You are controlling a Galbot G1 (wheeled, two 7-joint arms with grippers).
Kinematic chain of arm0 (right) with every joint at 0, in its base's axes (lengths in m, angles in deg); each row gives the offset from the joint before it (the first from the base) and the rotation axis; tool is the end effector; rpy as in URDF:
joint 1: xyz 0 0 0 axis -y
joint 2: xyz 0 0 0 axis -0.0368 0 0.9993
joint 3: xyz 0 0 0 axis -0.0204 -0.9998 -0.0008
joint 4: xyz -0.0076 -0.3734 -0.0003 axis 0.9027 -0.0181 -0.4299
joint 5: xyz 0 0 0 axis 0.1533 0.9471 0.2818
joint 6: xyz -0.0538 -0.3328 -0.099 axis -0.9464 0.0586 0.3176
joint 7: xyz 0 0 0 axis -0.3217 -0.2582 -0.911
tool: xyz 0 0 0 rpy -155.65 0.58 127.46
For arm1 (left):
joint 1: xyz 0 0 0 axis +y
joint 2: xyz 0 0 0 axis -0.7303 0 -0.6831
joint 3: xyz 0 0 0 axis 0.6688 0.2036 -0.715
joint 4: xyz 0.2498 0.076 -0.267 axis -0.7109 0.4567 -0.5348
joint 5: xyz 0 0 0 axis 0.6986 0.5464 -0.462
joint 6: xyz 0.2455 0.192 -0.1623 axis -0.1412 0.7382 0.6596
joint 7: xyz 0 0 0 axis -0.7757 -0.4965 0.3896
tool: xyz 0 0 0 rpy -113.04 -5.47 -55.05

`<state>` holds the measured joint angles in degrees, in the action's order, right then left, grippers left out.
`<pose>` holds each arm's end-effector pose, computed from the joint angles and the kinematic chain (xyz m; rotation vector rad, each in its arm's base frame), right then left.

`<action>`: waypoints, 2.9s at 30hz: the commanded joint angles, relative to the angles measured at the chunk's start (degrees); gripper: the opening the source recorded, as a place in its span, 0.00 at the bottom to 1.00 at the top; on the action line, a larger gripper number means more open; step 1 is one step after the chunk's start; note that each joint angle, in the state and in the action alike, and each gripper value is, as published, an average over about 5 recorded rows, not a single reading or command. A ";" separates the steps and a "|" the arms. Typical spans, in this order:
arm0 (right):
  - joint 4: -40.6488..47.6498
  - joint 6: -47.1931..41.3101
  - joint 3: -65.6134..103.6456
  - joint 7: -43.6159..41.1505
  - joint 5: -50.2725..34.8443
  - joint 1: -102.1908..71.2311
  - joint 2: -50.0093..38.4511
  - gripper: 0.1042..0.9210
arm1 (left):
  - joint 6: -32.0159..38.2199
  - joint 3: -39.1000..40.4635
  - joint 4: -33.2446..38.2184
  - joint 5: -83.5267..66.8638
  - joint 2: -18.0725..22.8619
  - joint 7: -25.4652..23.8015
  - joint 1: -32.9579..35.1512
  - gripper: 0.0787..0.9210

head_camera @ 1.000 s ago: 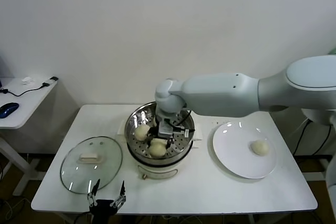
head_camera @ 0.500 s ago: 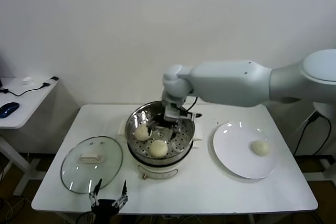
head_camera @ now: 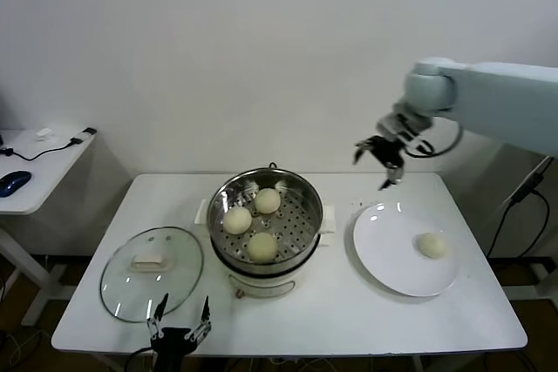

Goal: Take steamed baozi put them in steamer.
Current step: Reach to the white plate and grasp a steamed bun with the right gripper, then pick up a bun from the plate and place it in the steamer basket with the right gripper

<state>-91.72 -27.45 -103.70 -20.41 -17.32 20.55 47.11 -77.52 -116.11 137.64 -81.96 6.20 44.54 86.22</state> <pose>0.5617 -0.1467 -0.0065 1.4919 -1.2122 1.6489 0.0746 0.0134 -0.3934 0.0211 -2.8924 -0.1872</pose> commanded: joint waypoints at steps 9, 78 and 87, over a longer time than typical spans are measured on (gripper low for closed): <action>15.63 -9.42 21.08 0.12 13.92 -32.93 -12.74 0.88 | -0.18 -0.13 0.49 0.67 0.76 -0.12 1.01 0.88; -15.46 -34.28 1.42 24.59 -33.36 -4.25 21.32 0.64 | 0.85 3.77 1.17 3.42 0.88 0.70 2.15 0.88; -7.86 -34.14 2.91 24.15 -27.37 -10.79 23.24 0.64 | 0.57 2.46 1.17 2.69 0.72 0.53 2.07 0.88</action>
<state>-104.44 -59.56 -101.02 1.54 -46.86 16.35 65.53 -76.94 -113.64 138.86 -79.34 6.94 45.04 88.27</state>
